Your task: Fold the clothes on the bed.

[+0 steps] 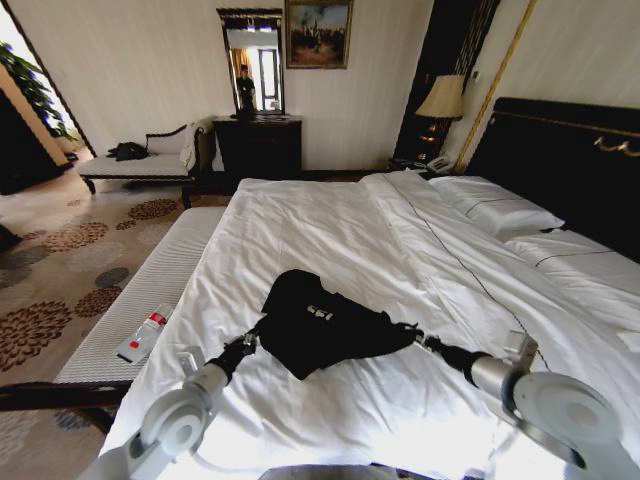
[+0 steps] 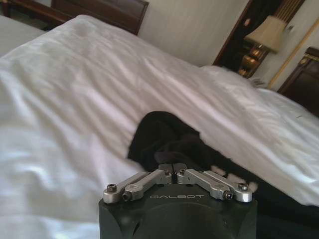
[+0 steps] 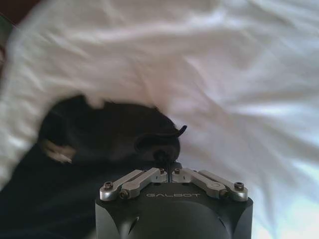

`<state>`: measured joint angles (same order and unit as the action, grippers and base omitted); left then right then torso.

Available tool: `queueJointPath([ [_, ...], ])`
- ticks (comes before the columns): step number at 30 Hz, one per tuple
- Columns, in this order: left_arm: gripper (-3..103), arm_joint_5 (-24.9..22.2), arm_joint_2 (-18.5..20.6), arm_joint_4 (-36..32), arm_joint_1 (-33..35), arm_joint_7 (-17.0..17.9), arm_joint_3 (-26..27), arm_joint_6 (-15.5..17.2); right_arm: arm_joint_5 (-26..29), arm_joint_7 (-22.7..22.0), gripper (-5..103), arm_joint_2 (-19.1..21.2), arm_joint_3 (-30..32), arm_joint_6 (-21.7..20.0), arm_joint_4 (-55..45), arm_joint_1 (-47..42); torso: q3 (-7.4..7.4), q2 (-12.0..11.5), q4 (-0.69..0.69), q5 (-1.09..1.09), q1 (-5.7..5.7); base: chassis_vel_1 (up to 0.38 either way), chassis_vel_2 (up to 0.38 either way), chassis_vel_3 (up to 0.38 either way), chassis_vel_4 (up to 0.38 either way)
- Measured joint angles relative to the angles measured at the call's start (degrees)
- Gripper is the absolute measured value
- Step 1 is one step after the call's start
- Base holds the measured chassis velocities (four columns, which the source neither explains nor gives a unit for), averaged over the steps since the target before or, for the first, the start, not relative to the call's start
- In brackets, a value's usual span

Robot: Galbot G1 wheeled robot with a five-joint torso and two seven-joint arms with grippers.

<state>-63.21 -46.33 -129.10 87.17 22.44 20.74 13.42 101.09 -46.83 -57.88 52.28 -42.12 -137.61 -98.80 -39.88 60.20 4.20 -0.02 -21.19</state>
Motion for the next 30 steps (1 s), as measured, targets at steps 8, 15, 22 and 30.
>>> queueJointPath([
  [8,0,5.9,-1.3,4.1,1.3,0.0,-4.2,0.6,-12.1,5.3,0,-2.0,-6.0,-0.4,10.9,-0.7,-0.01,0.0,-0.02,0.03,0.0,0.0,0.0,0.0,0.0],
  [15,0,8.2,-1.7,5.4,2.3,-0.5,-5.2,0.8,-22.3,11.2,15,-1.5,-6.3,-0.3,11.2,-3.8,0.0,0.0,0.0,0.02,0.0,0.0,0.0,0.0,0.0],
  [22,0,10.9,-1.8,6.7,2.5,-1.2,-5.9,0.7,-33.9,15.1,42,-0.7,-4.4,0.4,9.4,-3.9,-0.01,0.0,0.02,0.01,0.0,0.0,0.0,0.0,0.0],
  [30,0,11.7,-1.7,7.4,3.1,-1.3,-6.2,0.6,-28.3,22.6,70,2.8,-5.7,6.0,15.7,9.0,-0.01,0.0,-0.02,0.01,0.0,0.0,0.0,0.0,0.0],
])
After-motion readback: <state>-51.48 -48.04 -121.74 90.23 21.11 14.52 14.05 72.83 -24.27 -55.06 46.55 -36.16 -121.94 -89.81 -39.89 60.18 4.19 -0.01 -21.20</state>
